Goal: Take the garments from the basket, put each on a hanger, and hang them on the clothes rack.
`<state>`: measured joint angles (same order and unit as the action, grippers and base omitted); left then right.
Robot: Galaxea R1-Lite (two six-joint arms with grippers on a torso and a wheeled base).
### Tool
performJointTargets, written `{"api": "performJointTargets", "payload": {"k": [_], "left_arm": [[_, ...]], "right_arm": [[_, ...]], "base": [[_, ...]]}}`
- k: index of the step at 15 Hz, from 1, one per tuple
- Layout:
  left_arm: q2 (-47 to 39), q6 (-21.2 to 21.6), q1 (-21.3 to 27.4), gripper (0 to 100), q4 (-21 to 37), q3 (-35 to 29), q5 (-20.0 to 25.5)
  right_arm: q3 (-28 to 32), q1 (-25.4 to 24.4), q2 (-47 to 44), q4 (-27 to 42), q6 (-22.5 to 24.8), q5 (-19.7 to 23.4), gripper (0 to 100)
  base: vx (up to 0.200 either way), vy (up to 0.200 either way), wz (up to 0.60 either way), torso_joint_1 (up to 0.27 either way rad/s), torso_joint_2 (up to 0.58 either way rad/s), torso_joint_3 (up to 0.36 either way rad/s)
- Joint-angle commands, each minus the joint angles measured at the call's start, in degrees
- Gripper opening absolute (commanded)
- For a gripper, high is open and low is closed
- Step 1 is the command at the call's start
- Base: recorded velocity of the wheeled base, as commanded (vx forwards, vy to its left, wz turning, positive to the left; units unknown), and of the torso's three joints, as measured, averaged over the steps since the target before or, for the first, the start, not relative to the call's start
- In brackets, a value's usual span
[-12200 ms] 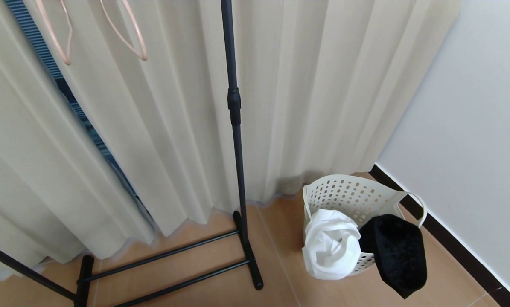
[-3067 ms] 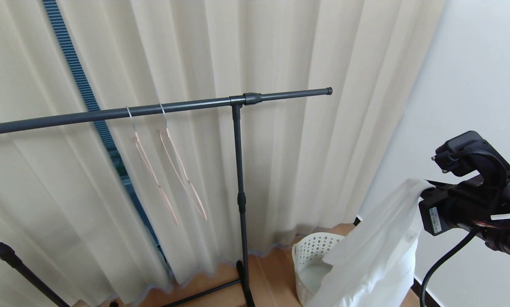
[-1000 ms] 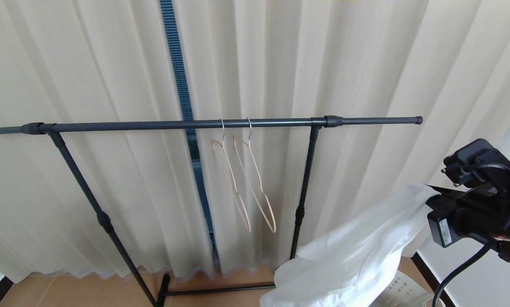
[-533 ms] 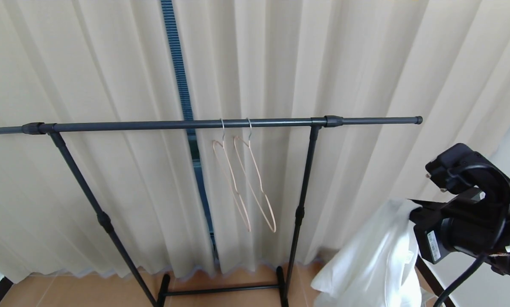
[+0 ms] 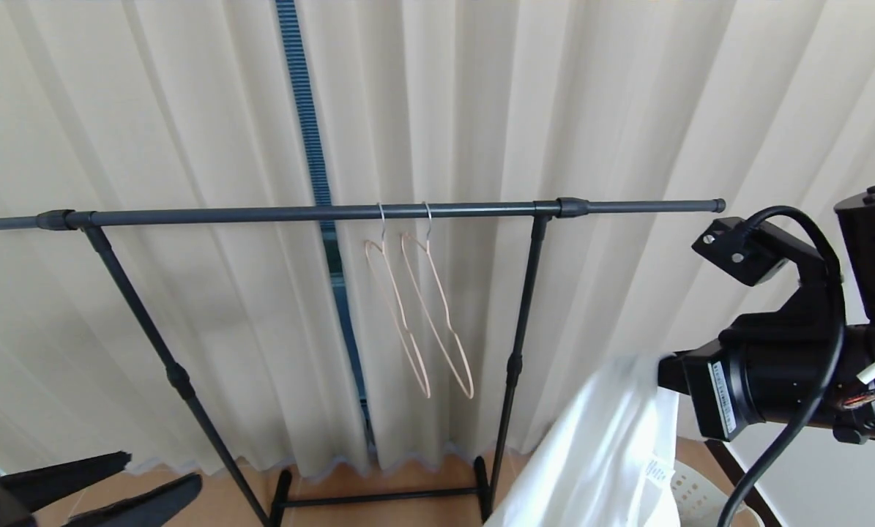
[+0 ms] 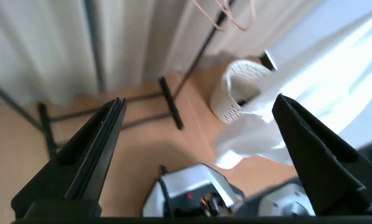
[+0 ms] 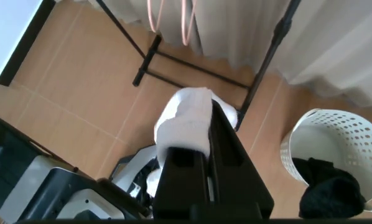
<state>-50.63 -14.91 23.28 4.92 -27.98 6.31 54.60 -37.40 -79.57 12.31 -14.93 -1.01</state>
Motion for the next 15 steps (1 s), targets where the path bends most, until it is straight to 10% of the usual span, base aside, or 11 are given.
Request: {"api": "performJointTargets", "payload": {"k": [1,9,15], "left_arm": [[-12.74,-2.14,7.21,100,0.17,-4.37,-0.95],[-34.19,-10.93,23.39,100,-2.20,-15.44,-1.13],[-49.39,-12.25,26.20,100,-11.25,-20.80,-1.48]], "right_arm": [[0.33,-2.68,-2.35,-0.80,-1.24,-1.19,0],[12.20,-10.32,-17.11,-1.77,-12.93,-17.97,0],[12.72,-10.94,-16.23,-1.77,-14.07,-19.12,0]], "base": [[0.000,0.000,0.00,0.000,0.00,0.000],[0.000,0.000,0.00,0.000,0.00,0.000],[0.000,0.000,0.00,0.000,0.00,0.000]]}}
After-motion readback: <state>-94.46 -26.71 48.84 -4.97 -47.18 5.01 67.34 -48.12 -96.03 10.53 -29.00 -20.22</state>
